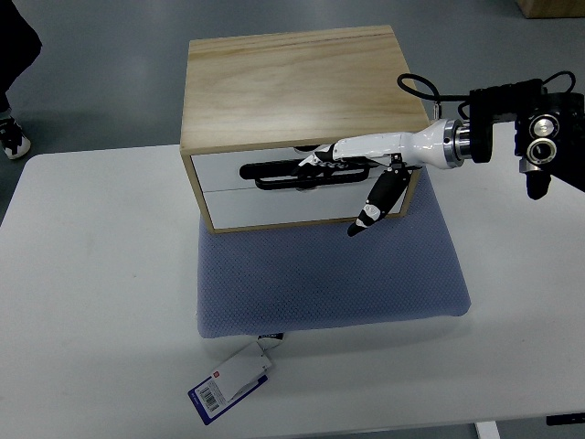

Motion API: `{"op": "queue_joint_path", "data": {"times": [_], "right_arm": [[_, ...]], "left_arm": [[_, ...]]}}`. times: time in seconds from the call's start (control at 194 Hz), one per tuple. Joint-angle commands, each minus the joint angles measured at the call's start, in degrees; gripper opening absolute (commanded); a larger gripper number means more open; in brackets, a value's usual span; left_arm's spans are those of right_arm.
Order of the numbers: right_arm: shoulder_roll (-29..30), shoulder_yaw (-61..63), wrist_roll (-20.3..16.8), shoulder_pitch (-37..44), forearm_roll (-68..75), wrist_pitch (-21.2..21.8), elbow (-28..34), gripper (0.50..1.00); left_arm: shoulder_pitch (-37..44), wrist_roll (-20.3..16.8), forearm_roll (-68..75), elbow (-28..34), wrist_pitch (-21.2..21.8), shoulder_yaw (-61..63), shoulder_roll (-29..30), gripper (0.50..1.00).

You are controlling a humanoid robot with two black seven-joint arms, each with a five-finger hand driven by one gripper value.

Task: Open wood drawer with right hand
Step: 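Hook the right hand's fingers around the black bar handle, then pull the upper drawer toward the robot with the right hand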

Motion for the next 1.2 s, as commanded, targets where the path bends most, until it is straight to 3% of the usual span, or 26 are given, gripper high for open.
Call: {"op": "queue_joint_path", "data": {"times": [0.0,0.442,0.781,1.193], "right_arm": [[0.43,-0.23,-0.01,0.0,-0.06,-0.01,-0.93,0.936],[0.25,-0.32,-0.18,0.09,0.47,-0.01,-0.23,0.936],[-0.54,-0.32,-2.64,0.09,1.17,-0.01,2.94,0.936],[-2.47,-2.43,-3.08,0.0,3.9,-0.01,6.36,0.936]], "left_arm": [[0.0,-0.01,0.0,0.0,-0.01,0.0,0.0,1.0],[0.0,-0.01,0.0,0.0,-0.01,0.0,0.0,1.0],[0.0,-0.01,0.0,0.0,-0.01,0.0,0.0,1.0],[0.0,-0.01,0.0,0.0,-0.01,0.0,0.0,1.0]]}}
